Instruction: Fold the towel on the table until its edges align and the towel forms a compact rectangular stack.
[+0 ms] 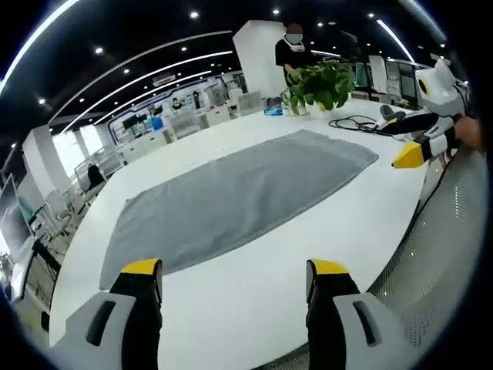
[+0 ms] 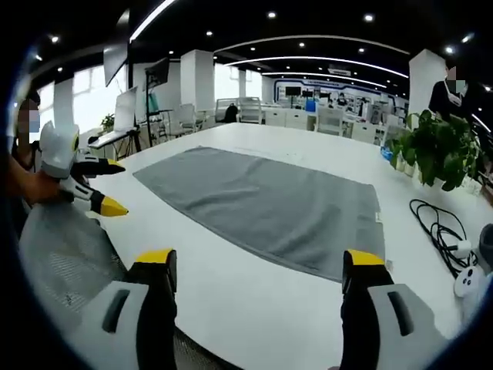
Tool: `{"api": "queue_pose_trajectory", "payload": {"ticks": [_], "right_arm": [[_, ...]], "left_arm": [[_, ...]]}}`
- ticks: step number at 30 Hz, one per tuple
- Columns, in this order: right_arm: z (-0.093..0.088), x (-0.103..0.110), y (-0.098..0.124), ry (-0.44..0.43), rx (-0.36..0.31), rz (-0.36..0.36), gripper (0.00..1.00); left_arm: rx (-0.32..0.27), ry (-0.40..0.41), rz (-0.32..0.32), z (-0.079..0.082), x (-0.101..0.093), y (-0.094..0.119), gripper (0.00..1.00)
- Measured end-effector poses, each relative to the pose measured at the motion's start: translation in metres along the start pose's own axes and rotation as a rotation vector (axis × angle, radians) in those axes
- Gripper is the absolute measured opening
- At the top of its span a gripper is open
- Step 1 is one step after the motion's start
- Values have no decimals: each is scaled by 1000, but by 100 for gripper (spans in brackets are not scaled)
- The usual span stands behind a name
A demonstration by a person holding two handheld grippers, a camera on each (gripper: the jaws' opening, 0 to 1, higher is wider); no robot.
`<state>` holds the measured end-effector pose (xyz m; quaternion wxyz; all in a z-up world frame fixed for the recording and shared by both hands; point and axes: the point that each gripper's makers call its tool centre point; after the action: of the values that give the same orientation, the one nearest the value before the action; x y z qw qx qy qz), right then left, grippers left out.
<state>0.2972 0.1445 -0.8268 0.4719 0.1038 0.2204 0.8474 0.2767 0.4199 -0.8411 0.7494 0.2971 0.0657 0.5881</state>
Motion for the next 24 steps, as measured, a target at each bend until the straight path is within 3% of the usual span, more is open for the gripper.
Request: {"api": "queue_pose_trajectory", "payload": {"ticks": [24], "right_arm": [[3,-2,1,-2,-17,-15,89]], "left_arm": [[-6,9,6,1,2,1,79]]}}
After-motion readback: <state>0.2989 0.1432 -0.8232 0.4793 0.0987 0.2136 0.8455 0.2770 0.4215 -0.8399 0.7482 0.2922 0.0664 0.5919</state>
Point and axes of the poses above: the point that each gripper's makers call its tool centre point, and the gripper's own axes: y roughly backward along the fingers, x roughly to its left, z roughly out of its top, and after that the axes turned 1 degree about y, right-handed
